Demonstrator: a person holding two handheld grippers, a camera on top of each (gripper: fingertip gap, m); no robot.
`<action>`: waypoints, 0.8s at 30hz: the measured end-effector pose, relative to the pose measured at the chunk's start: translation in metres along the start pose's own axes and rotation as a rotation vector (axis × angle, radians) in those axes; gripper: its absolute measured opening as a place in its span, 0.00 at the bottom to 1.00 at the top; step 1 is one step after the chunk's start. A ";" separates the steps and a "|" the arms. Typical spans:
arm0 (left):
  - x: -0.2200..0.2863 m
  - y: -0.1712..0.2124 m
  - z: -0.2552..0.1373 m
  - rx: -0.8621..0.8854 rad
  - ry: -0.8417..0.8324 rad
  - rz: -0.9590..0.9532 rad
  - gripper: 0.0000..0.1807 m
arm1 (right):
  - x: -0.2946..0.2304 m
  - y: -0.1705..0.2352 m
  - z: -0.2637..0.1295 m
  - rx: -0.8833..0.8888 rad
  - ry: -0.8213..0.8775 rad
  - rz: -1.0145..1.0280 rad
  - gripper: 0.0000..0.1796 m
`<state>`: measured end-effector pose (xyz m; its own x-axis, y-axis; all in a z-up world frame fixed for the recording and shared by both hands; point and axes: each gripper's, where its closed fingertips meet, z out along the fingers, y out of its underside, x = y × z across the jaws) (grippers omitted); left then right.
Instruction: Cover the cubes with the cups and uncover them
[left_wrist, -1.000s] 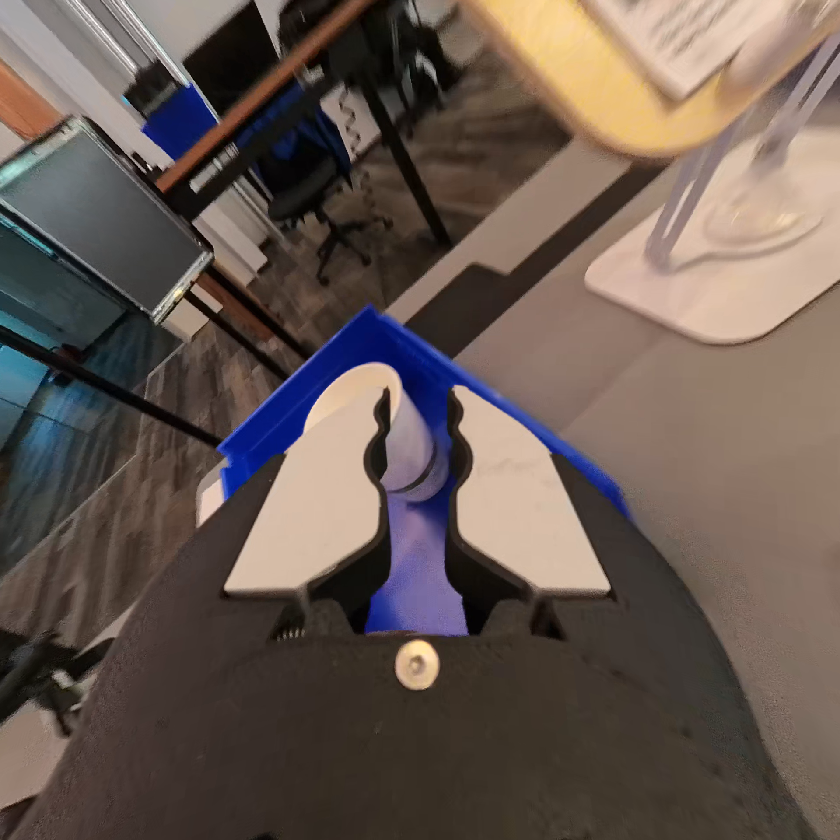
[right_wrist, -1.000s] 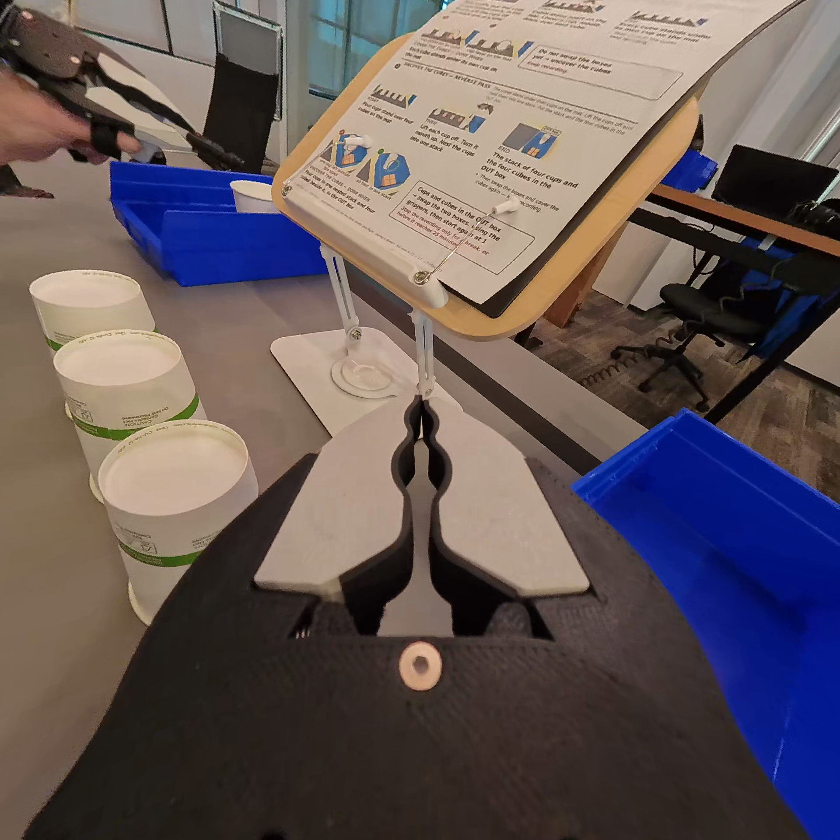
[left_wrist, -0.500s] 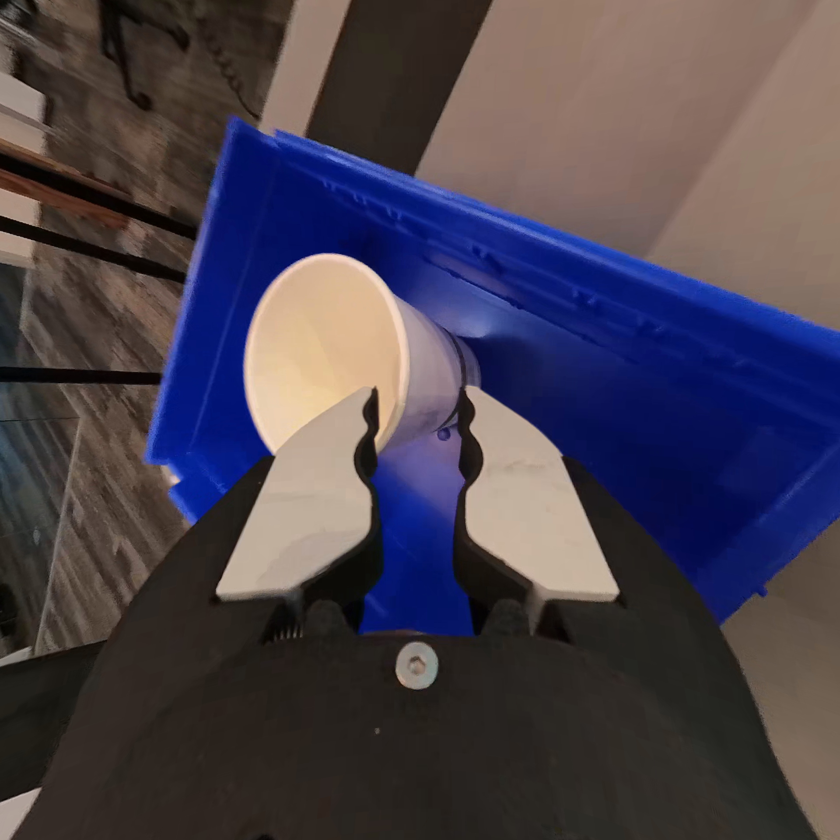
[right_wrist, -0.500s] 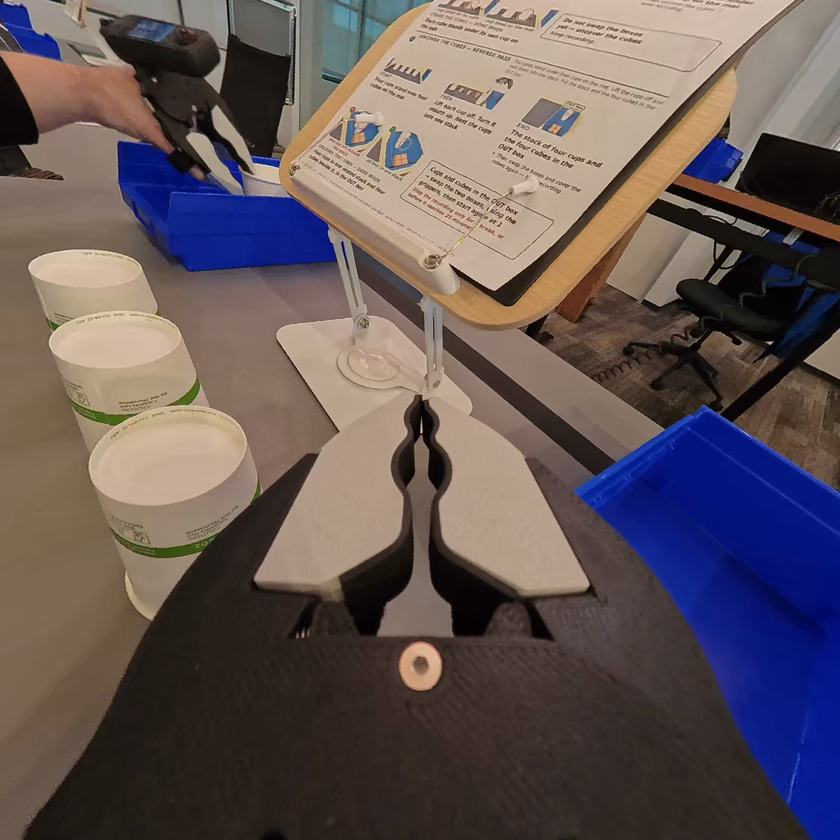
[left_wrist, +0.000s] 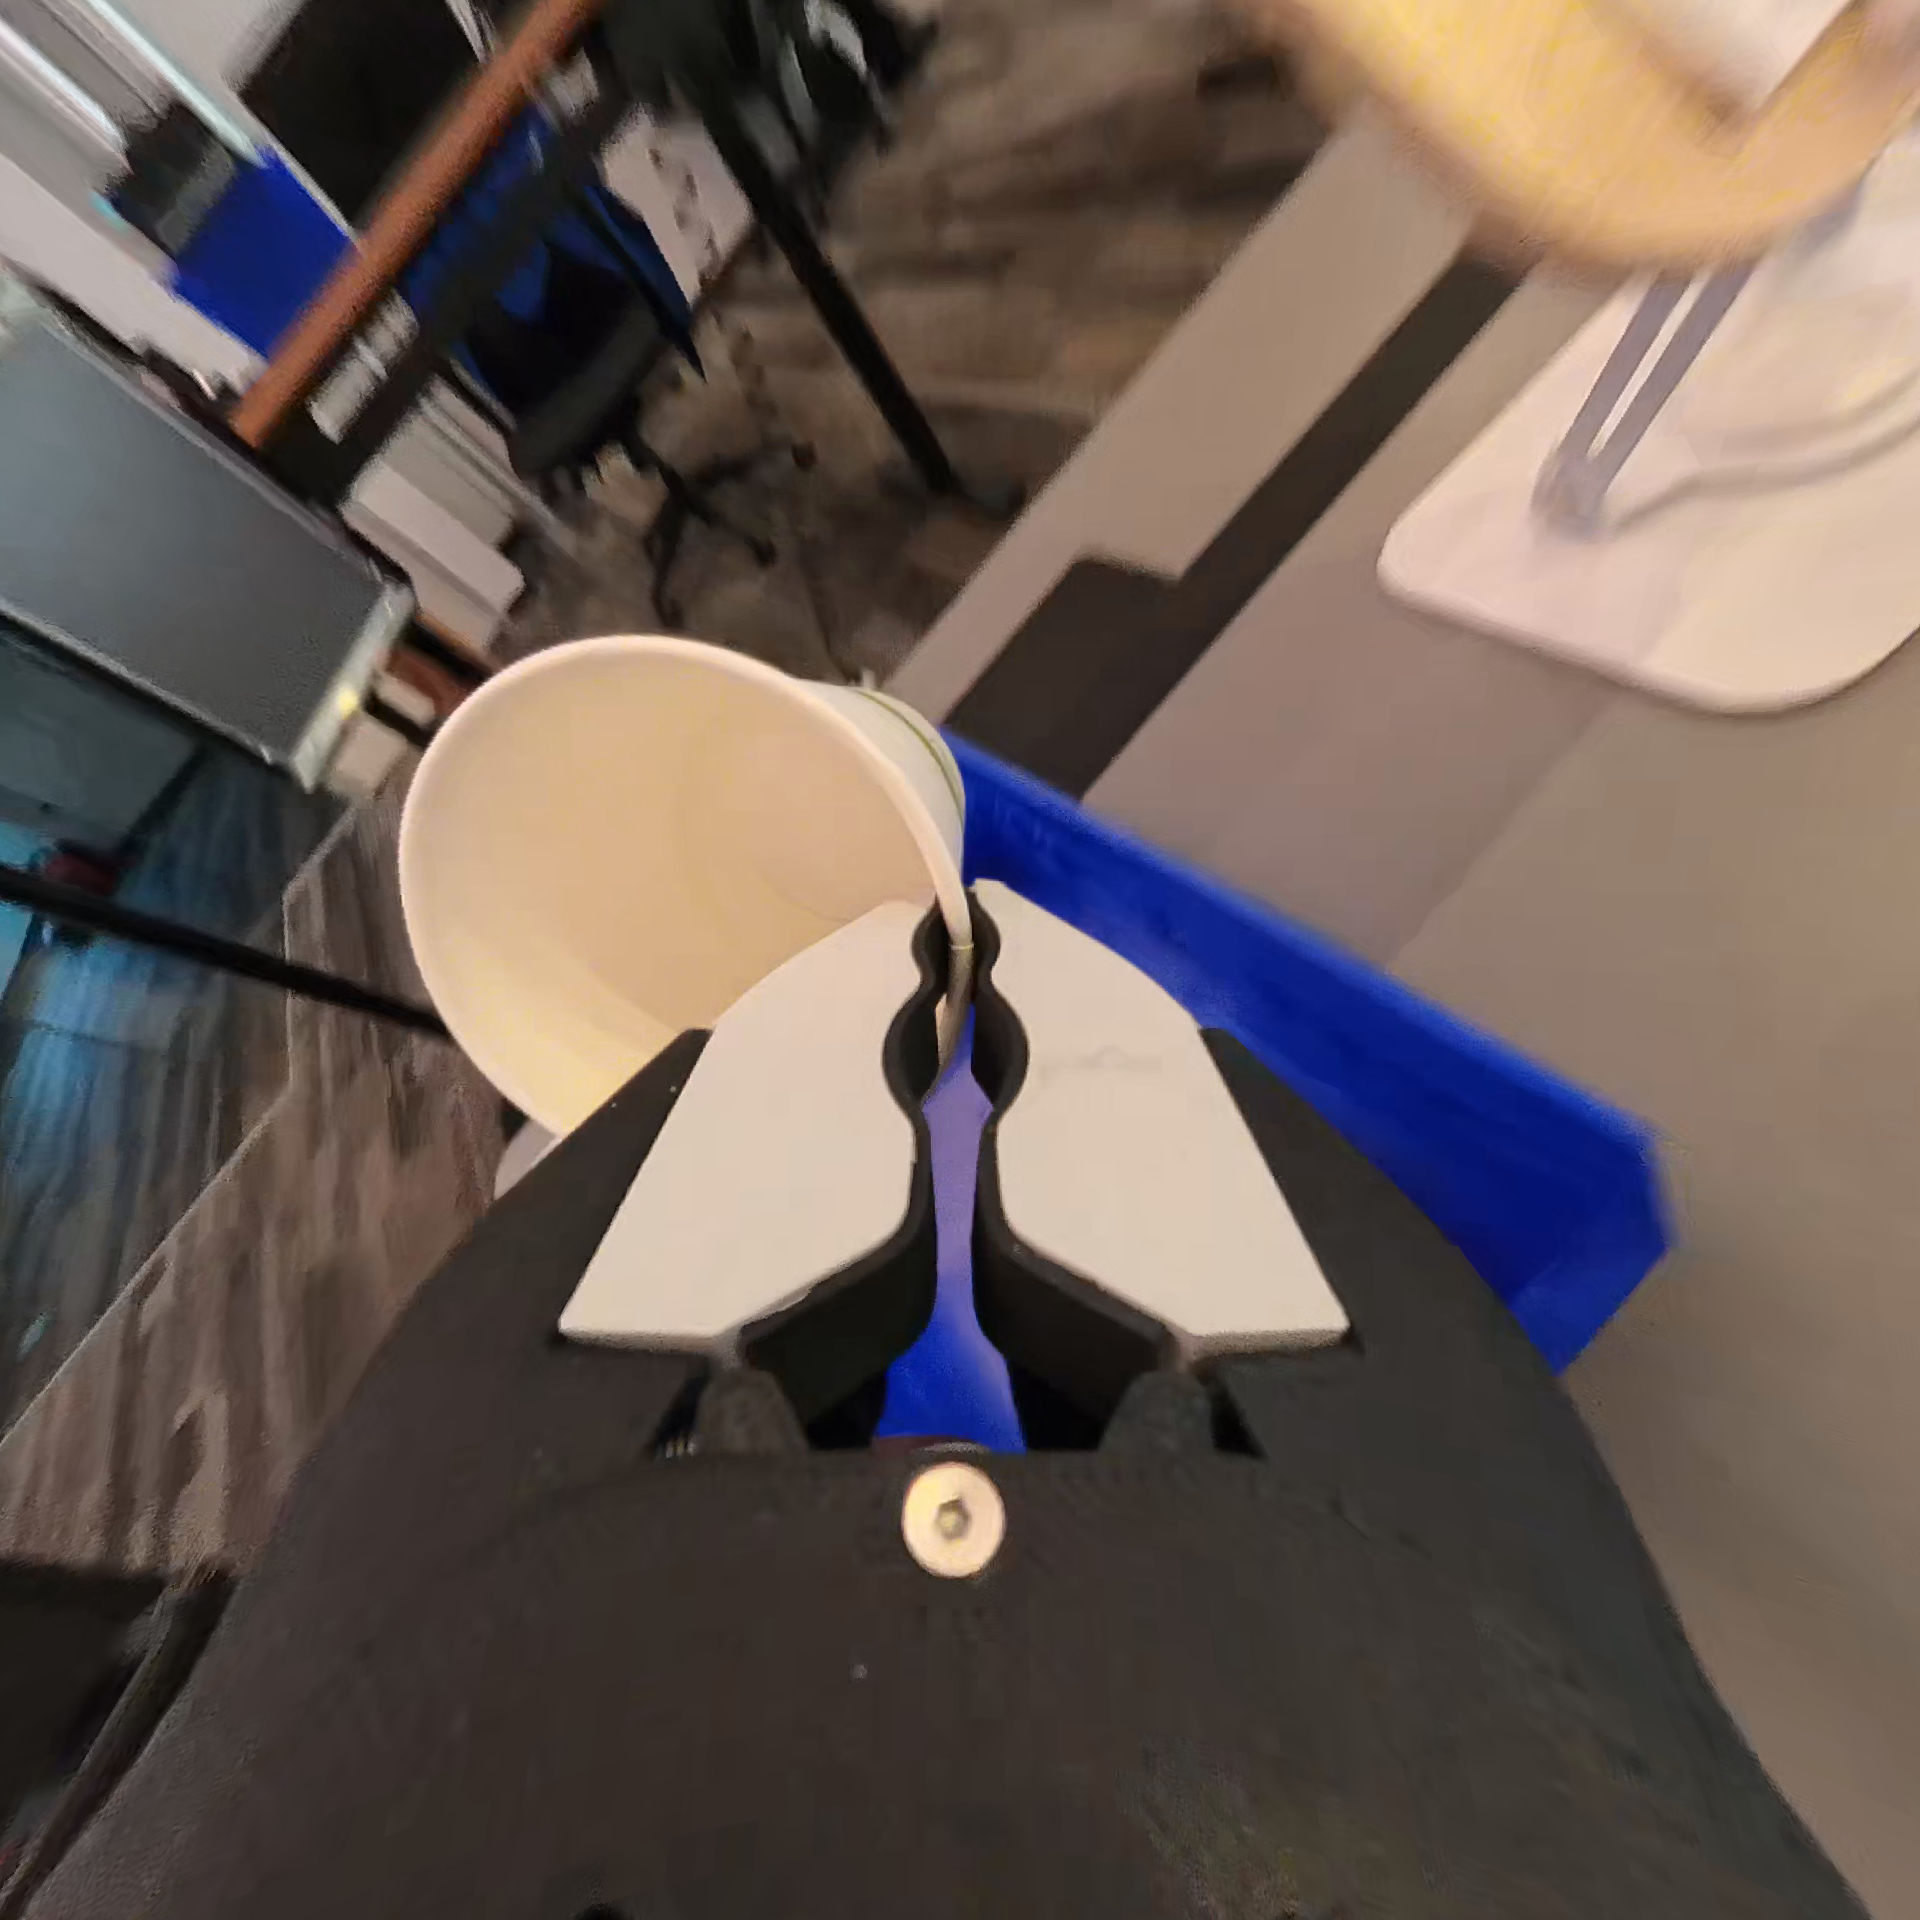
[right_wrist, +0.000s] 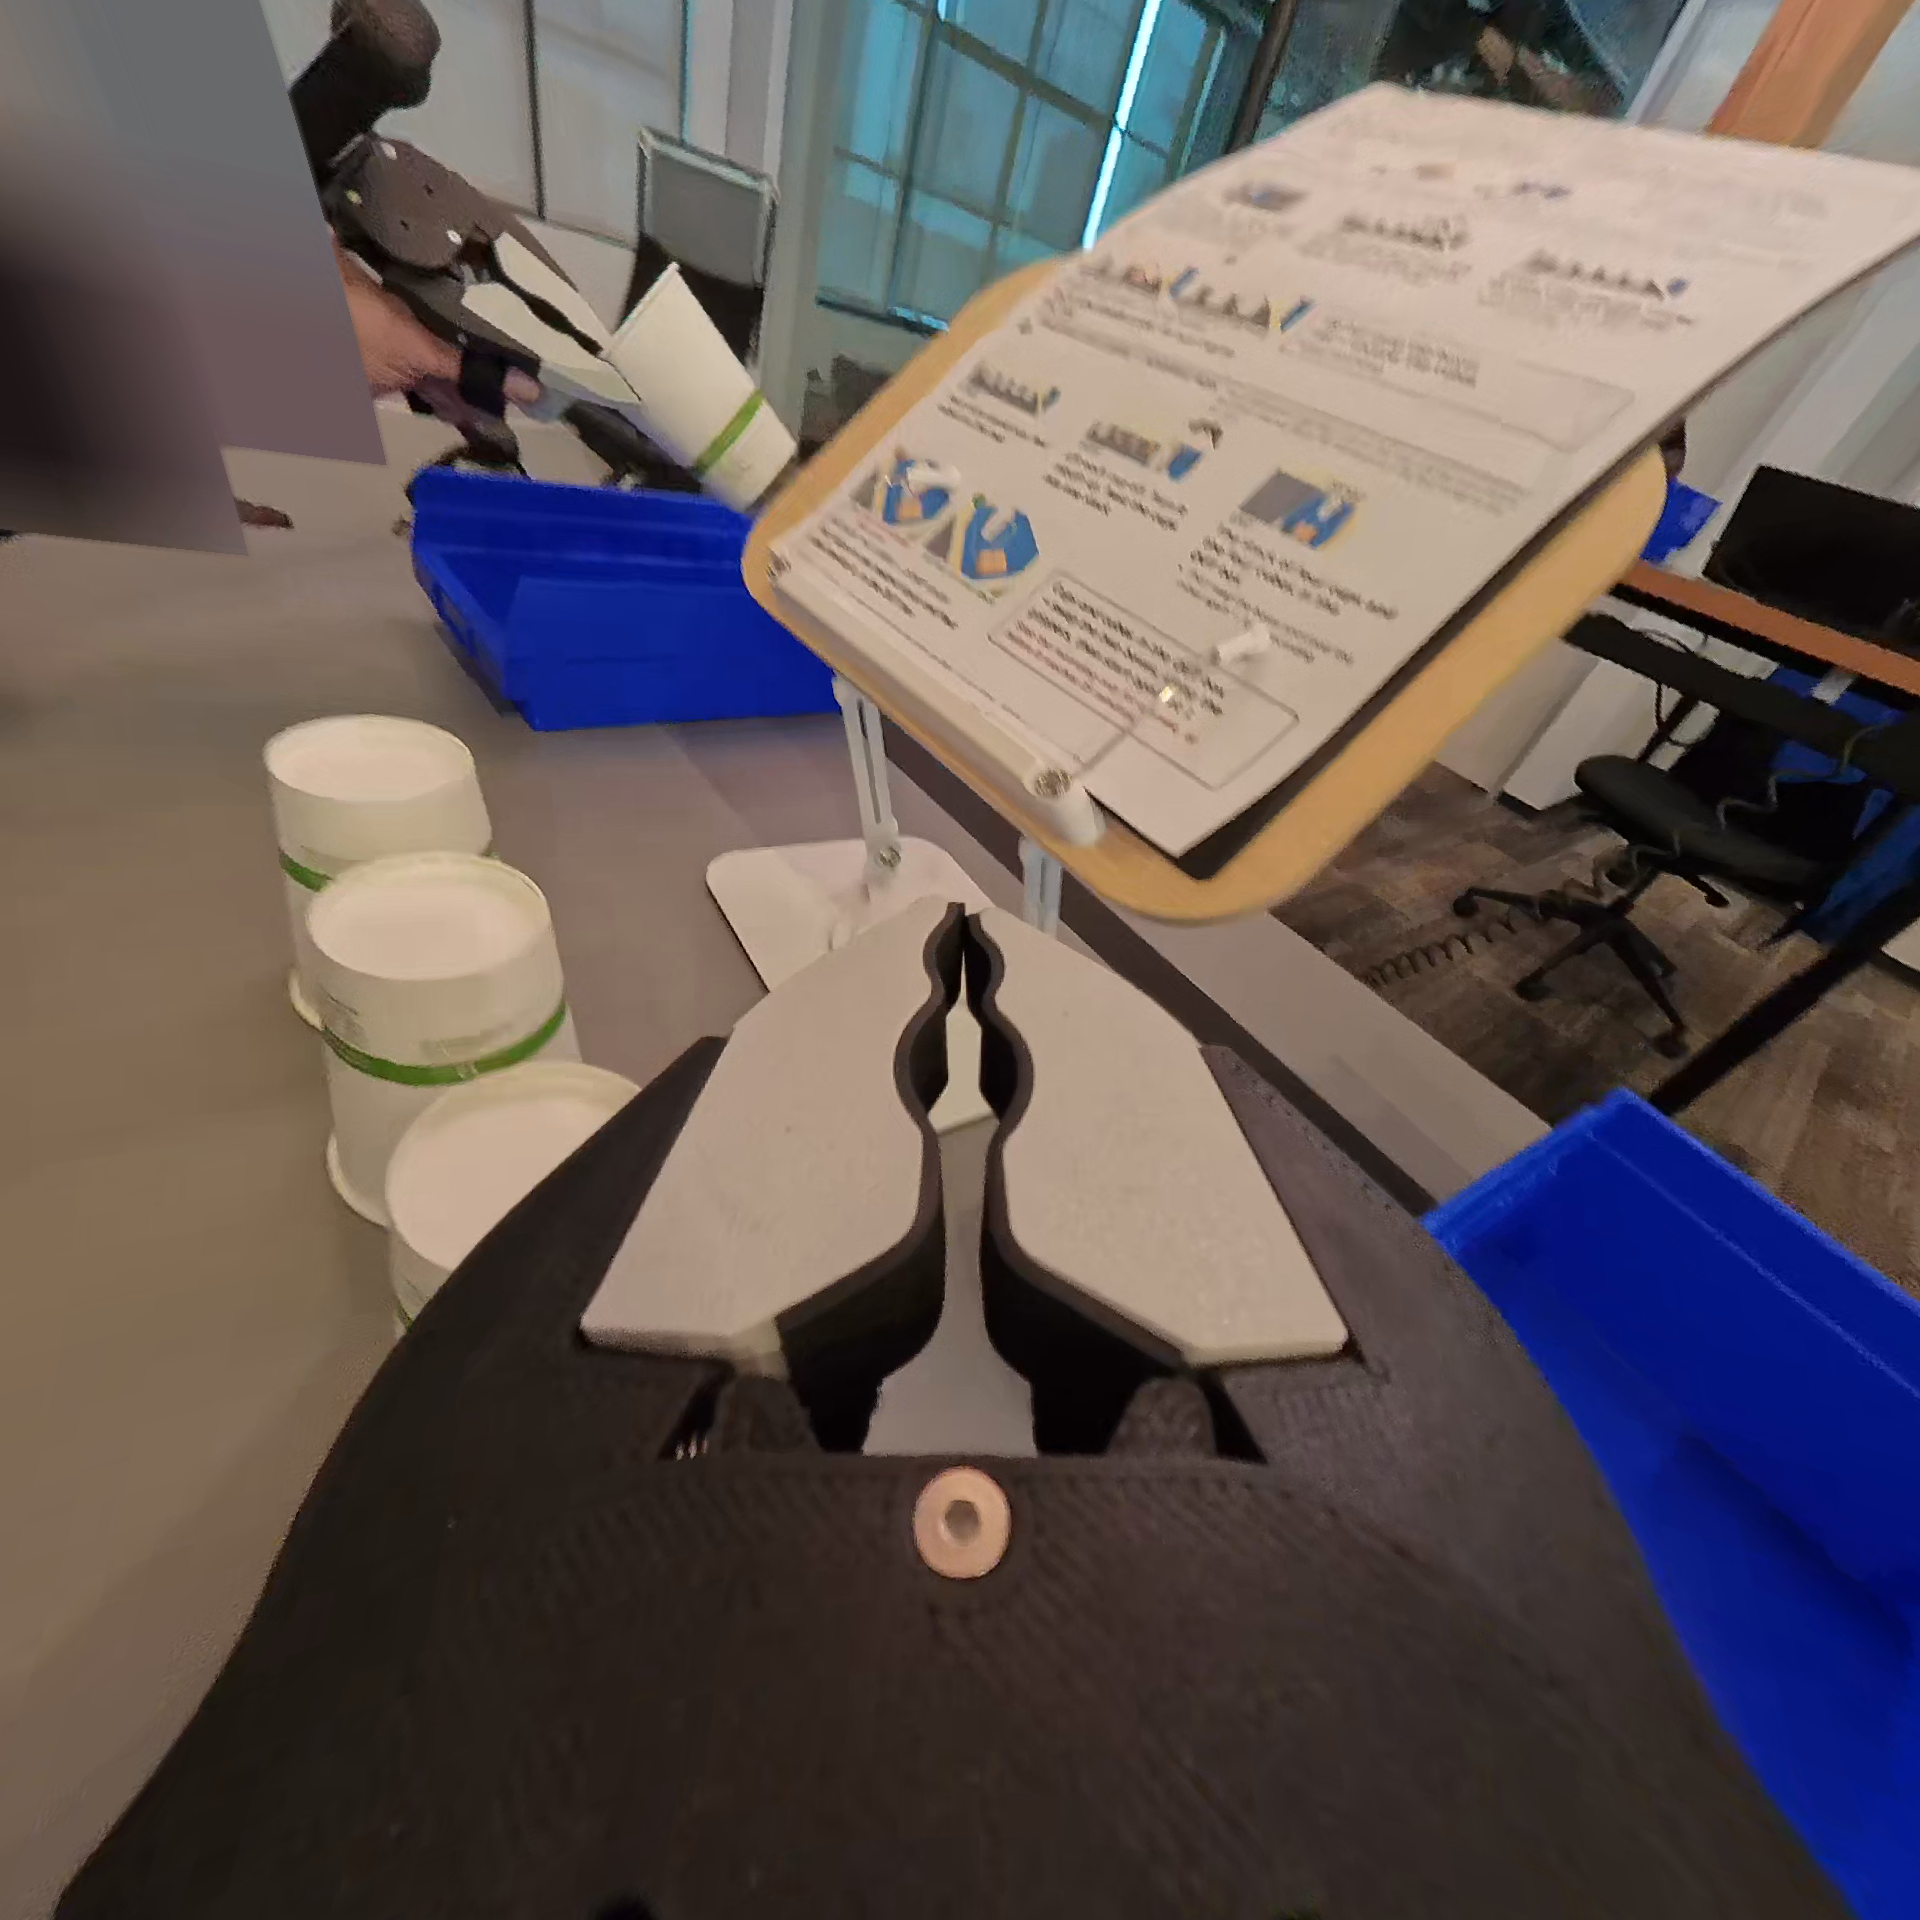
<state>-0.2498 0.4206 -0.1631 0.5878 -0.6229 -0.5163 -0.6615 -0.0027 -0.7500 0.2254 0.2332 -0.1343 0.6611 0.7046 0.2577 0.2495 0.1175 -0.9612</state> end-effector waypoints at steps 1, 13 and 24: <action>0.005 -0.020 -0.011 0.080 0.003 -0.020 0.00 | -0.004 -0.008 0.001 0.022 -0.016 0.005 0.00; 0.149 -0.247 -0.107 0.857 0.306 -0.028 0.00 | -0.050 -0.114 0.039 0.245 -0.257 0.219 0.44; 0.245 -0.306 -0.113 1.065 0.495 0.070 0.00 | -0.054 -0.162 0.062 0.387 -0.528 0.512 0.67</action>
<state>0.0436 0.1803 -0.0133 0.1658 -0.8325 -0.5286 0.1756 0.5524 -0.8149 0.1048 0.2195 0.0016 0.1833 0.9608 -0.2080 -0.3170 -0.1425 -0.9377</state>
